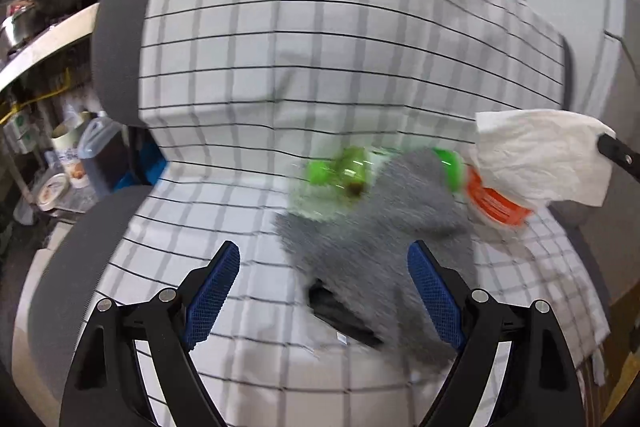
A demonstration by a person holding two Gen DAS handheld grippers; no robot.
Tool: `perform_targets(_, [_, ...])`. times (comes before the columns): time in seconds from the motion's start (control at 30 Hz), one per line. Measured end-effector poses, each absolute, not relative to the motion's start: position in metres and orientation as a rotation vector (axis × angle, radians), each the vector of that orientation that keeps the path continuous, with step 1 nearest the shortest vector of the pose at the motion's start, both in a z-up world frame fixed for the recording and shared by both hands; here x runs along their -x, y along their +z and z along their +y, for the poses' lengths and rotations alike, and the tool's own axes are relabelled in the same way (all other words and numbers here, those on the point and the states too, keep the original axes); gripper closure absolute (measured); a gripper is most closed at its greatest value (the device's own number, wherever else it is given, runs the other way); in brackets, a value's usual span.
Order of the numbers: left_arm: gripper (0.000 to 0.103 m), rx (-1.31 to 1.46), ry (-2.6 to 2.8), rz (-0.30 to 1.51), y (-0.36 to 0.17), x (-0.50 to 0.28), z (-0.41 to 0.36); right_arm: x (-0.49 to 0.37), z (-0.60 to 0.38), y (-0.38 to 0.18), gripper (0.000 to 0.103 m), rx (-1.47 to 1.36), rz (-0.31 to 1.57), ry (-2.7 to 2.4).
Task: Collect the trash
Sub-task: 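Grasp the white tissue with the right tool while the left grasps the grey cloth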
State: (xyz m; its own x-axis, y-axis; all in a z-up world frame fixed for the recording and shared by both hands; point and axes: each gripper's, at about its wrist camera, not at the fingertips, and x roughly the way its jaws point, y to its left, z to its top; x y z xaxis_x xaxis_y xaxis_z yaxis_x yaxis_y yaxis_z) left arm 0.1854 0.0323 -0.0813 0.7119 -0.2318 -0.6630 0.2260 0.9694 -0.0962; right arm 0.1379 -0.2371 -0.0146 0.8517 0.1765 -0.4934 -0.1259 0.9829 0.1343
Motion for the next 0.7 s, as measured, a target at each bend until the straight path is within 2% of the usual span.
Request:
perform_targets(0.17, [0.017,-0.033,-0.333,0.736,-0.080,-0.177,-0.001,-0.092,-0.240,-0.038,0.101,-0.047,0.601,0.073])
perform_targets(0.4, [0.017,-0.086,-0.363,0.790,-0.091,-0.214,-0.044,-0.071,-0.256,-0.079,0.101,-0.198,0.702,0.079])
perform_targets(0.47, [0.022,-0.081,-0.370,0.831,-0.098,-0.227,-0.048,-0.070,-0.259,-0.084,0.101,-0.215,0.712,0.079])
perform_targets(0.5, [0.026,-0.069,-0.380,0.853,-0.102,-0.232,-0.049,-0.069,-0.259,-0.086,0.101,-0.216,0.714,0.079])
perform_targets(0.6, [0.045,-0.055,-0.400,0.881,-0.109,-0.240,-0.050,-0.067,-0.261,-0.087,0.101,-0.217,0.714,0.082])
perform_targets(0.67, [0.074,-0.062,-0.414,0.882,-0.110,-0.241,-0.051,-0.067,-0.262,-0.088,0.101,-0.221,0.708,0.084])
perform_targets(0.7, [0.082,-0.068,-0.419,0.871,-0.108,-0.240,-0.052,-0.066,-0.263,-0.088,0.101,-0.221,0.702,0.085])
